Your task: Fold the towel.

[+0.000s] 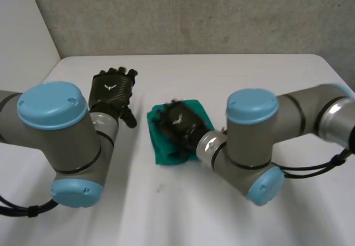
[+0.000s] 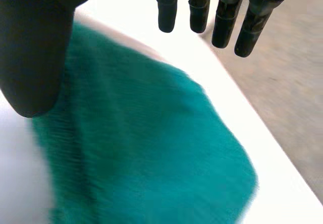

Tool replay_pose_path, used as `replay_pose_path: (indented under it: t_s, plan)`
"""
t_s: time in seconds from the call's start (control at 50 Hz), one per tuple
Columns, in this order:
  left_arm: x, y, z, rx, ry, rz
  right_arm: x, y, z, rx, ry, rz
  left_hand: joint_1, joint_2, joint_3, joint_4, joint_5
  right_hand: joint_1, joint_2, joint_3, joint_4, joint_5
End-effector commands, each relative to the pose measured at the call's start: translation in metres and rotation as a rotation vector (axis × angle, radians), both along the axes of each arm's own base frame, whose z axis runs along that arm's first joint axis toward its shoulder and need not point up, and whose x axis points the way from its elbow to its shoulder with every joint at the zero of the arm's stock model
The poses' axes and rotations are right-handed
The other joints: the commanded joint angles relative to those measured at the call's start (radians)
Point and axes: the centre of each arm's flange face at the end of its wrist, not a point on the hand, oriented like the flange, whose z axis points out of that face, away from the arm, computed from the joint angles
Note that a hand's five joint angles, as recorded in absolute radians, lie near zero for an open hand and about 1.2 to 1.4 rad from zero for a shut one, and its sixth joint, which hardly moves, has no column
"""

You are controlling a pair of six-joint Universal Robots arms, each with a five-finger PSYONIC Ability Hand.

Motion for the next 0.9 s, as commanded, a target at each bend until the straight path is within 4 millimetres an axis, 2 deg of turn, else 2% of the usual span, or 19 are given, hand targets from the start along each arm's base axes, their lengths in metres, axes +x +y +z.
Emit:
replay_pose_path:
  t_s: [0.02, 0.1, 0.26, 0.32, 0.4, 0.44, 0.46, 0.48, 0.52, 0.54, 0.56, 0.6, 0.62, 0.64, 0.68, 0.7, 0.72, 0.8, 0.9]
  plan:
    - [-0.042, 0.011, -0.011, 0.060, 0.120, -0.182, -0.040, -0.051, 0.041, 0.200, -0.288, -0.246, 0.019, 0.004, -0.006, 0.004, -0.014, -0.030, -0.050, -0.039, -0.059, -0.064]
    - [-0.053, 0.017, -0.033, 0.129, 0.133, -0.228, -0.044, -0.054, 0.033, 0.308, -0.303, -0.231, 0.021, 0.007, -0.003, 0.007, -0.011, -0.030, -0.050, -0.039, -0.059, -0.064]
    - [-0.045, 0.018, -0.081, 0.301, 0.017, -0.180, -0.042, -0.067, -0.024, 0.465, -0.154, -0.280, 0.027, 0.013, 0.003, 0.012, -0.005, -0.030, -0.050, -0.039, -0.059, -0.064]
    - [-0.036, 0.016, -0.088, 0.343, -0.014, -0.139, -0.043, -0.070, -0.035, 0.487, -0.100, -0.307, 0.021, 0.007, -0.003, 0.007, -0.011, -0.030, -0.050, -0.039, -0.059, -0.064]
    - [-0.020, 0.010, -0.087, 0.383, -0.044, -0.074, -0.047, -0.073, -0.033, 0.458, -0.070, -0.343, 0.013, -0.002, -0.012, -0.002, -0.020, -0.030, -0.050, -0.039, -0.059, -0.064]
    - [-0.019, 0.013, -0.078, 0.380, -0.041, -0.078, -0.047, -0.073, -0.031, 0.455, -0.071, -0.344, 0.010, -0.005, -0.015, -0.005, -0.022, -0.030, -0.050, -0.039, -0.059, -0.064]
    - [-0.019, 0.013, -0.072, 0.372, -0.034, -0.080, -0.047, -0.071, -0.013, 0.423, -0.092, -0.342, 0.010, -0.005, -0.015, -0.005, -0.022, -0.030, -0.050, -0.039, -0.059, -0.064]
    - [-0.019, 0.018, -0.050, 0.340, -0.007, -0.094, -0.047, -0.070, -0.001, 0.402, -0.110, -0.340, 0.007, -0.008, -0.018, -0.008, -0.025, -0.030, -0.050, -0.039, -0.059, -0.064]
    - [-0.020, 0.021, -0.034, 0.312, 0.012, -0.106, -0.050, -0.068, 0.028, 0.361, -0.157, -0.335, 0.004, -0.011, -0.021, -0.011, -0.028, -0.030, -0.050, -0.039, -0.059, -0.064]
    - [-0.020, 0.023, -0.025, 0.292, 0.022, -0.113, -0.053, -0.064, 0.052, 0.321, -0.197, -0.333, 0.001, -0.014, -0.024, -0.014, -0.031, -0.030, -0.050, -0.039, -0.059, -0.064]
    - [-0.022, 0.027, -0.006, 0.253, 0.047, -0.130, -0.056, -0.062, 0.064, 0.298, -0.220, -0.333, 0.001, -0.014, -0.024, -0.014, -0.031, -0.030, -0.050, -0.039, -0.059, -0.064]
    - [-0.023, 0.032, 0.015, 0.206, 0.077, -0.147, -0.059, -0.058, 0.086, 0.257, -0.270, -0.337, 0.001, -0.014, -0.024, -0.014, -0.031, -0.030, -0.050, -0.039, -0.059, -0.064]
    - [-0.022, 0.033, 0.025, 0.182, 0.091, -0.151, -0.066, -0.058, 0.105, 0.212, -0.320, -0.367, 0.001, -0.014, -0.024, -0.014, -0.031, -0.030, -0.050, -0.039, -0.059, -0.064]
    - [-0.019, 0.035, 0.045, 0.139, 0.119, -0.156, -0.071, -0.058, 0.114, 0.189, -0.345, -0.391, 0.001, -0.014, -0.024, -0.014, -0.031, -0.030, -0.050, -0.039, -0.059, -0.064]
    - [-0.015, 0.038, 0.068, 0.090, 0.149, -0.158, -0.084, -0.061, 0.131, 0.142, -0.386, -0.451, 0.001, -0.014, -0.024, -0.014, -0.031, -0.030, -0.050, -0.039, -0.059, -0.064]
    - [-0.012, 0.039, 0.078, 0.071, 0.161, -0.159, -0.098, -0.061, 0.148, 0.094, -0.418, -0.509, 0.001, -0.014, -0.024, -0.014, -0.031, -0.030, -0.050, -0.039, -0.059, -0.064]
    - [-0.004, 0.040, 0.097, 0.034, 0.183, -0.145, -0.104, -0.060, 0.155, 0.074, -0.430, -0.536, 0.004, -0.011, -0.021, -0.011, -0.028, -0.030, -0.050, -0.039, -0.059, -0.064]
    - [0.025, 0.034, 0.135, -0.010, 0.205, -0.073, -0.132, -0.057, 0.182, -0.001, -0.471, -0.636, -0.014, -0.028, -0.038, -0.029, -0.046, -0.030, -0.050, -0.039, -0.059, -0.064]
    - [0.052, 0.031, 0.157, 0.002, 0.204, -0.023, -0.152, -0.050, 0.194, -0.031, -0.484, -0.680, -0.015, -0.029, -0.039, -0.029, -0.047, -0.030, -0.050, -0.039, -0.059, -0.064]
